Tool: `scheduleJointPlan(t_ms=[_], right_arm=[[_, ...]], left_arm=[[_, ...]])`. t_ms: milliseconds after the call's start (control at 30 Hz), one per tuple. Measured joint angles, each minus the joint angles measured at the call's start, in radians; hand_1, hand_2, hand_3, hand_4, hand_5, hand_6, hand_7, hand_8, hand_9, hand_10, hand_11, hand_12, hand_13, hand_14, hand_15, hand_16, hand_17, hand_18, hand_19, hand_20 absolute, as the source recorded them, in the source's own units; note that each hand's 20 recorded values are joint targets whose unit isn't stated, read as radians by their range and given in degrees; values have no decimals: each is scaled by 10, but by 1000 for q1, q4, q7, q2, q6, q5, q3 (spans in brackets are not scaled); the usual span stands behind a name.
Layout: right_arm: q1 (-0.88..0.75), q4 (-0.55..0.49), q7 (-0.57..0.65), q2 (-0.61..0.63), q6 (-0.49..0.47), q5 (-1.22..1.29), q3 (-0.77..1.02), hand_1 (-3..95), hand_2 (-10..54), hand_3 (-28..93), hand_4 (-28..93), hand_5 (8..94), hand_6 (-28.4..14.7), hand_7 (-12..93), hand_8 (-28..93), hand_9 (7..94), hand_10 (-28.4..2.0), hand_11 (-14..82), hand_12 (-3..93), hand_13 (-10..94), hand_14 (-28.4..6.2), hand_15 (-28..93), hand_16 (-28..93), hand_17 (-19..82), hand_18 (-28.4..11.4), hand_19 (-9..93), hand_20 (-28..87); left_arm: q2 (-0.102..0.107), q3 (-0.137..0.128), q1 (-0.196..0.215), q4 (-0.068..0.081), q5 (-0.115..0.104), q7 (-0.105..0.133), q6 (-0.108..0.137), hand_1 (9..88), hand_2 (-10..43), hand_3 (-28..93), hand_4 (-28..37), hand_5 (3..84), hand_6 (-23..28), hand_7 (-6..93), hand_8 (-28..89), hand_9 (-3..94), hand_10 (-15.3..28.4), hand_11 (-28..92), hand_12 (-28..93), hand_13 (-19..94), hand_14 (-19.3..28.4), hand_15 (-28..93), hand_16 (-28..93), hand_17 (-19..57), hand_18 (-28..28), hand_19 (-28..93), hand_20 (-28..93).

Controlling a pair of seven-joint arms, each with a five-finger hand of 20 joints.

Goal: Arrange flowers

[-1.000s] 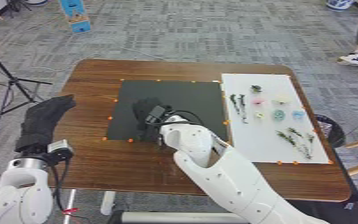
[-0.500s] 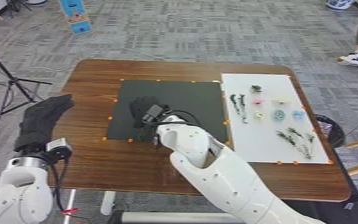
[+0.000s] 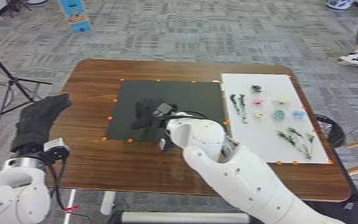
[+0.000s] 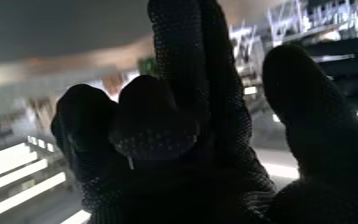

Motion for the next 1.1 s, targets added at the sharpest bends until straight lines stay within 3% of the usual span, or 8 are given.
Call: scheduleJointPlan(t_ms=[167,367,667,1100], right_arm=[[-11,-9,-31,28,-32,42,33,219,66,678,4,720,-30,339,-24,784,-148,110,189,856,-82,672,428,600,-211,932,598],[-30,-3,-77,43,-59,46,61,208,66,678,4,769,-25,188,-58,750,-148,107,176,849,-87,674,430,592,-217,932,599],[-33,25,-103,30,-61,14,61,199,68,663,-7,748,-13,163,-69,711,-142,98,172,842,-89,677,429,583,-220,932,600],[-46,96,-150,-56,-60,-41,98,197,69,664,-19,727,-27,142,-72,665,-140,88,150,833,-93,679,424,571,-223,932,591]], left_arm=[[-4,-13,17,-8,0,1,0,261,49,726,-255,550,15,193,-70,526,134,209,156,375,129,113,0,103,69,25,185],[-8,-21,30,-12,0,2,0,258,47,727,-253,552,15,194,-71,524,134,209,157,375,129,114,1,102,69,25,185],[-12,-22,31,-14,0,4,-1,259,43,727,-251,552,17,193,-70,523,133,210,159,375,128,114,2,100,68,25,185],[-12,6,2,-12,0,1,-2,259,38,730,-251,552,17,193,-70,520,133,213,161,377,131,115,4,98,69,24,184]])
